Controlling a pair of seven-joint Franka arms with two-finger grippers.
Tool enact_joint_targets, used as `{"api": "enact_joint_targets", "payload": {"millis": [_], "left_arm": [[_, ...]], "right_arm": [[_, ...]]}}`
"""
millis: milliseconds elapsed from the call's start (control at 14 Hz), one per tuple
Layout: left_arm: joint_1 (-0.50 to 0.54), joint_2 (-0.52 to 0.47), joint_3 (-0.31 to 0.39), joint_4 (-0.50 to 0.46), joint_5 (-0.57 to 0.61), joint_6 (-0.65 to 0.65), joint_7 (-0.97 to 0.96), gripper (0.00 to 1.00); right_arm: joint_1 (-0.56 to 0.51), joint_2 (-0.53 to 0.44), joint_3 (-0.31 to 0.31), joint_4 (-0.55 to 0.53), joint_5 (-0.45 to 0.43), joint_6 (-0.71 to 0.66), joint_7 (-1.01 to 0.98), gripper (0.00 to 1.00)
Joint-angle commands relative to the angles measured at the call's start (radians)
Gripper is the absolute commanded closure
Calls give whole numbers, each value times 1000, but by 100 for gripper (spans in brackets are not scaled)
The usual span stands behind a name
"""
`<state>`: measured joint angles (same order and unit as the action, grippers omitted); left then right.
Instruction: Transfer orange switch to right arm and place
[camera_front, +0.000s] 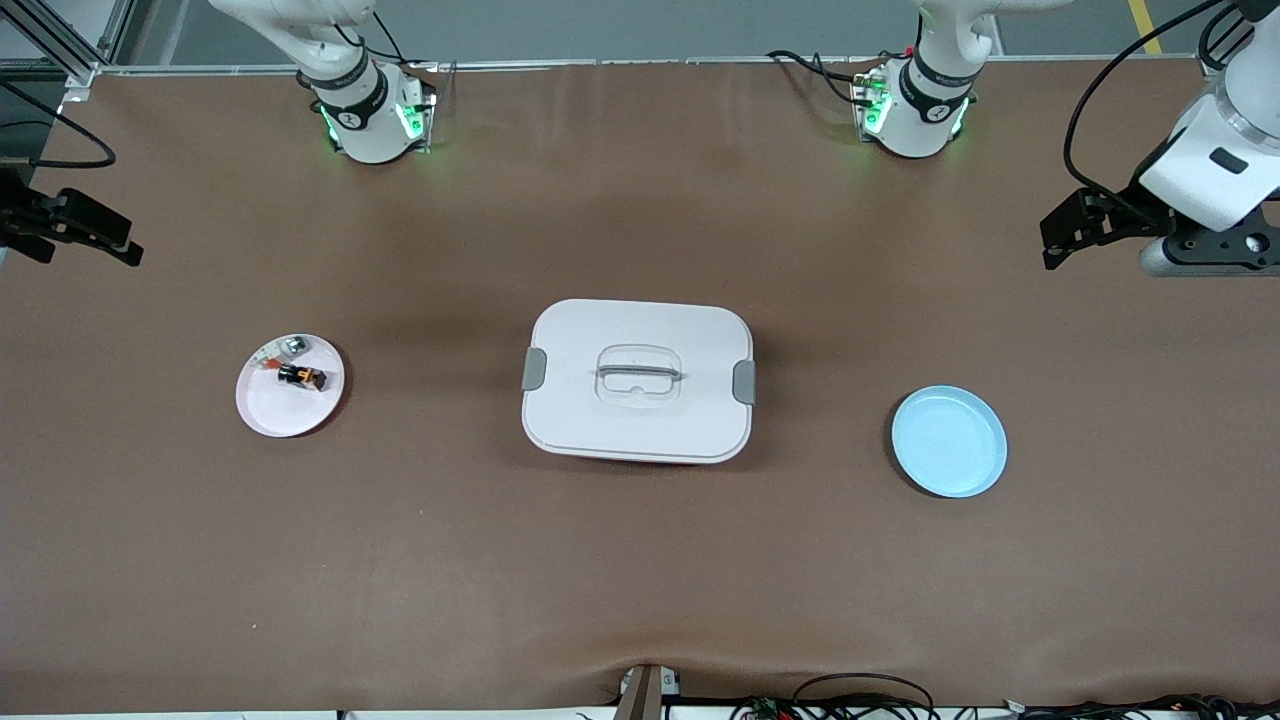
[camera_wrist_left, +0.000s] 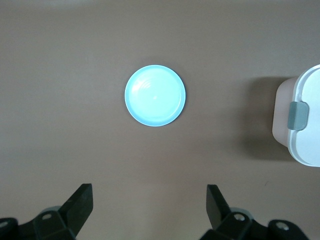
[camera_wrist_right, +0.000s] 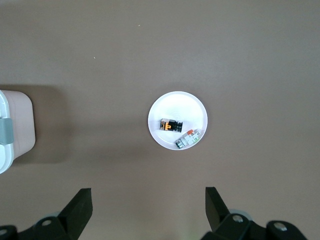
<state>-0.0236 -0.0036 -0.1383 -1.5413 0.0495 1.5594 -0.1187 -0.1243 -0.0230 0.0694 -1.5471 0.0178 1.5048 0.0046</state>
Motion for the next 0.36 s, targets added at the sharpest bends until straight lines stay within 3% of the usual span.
{"api": "enact_joint_targets", "payload": {"millis": [0,286], "left_arm": [[4,7,0,23,-14,-22,16,0],[-1,7,-1,23,-16,-22,14,0]], "right_arm": [[-31,-2,23,10,11,-11,-3,0],[-32,-2,23,12,4,-12,-5,0]]}}
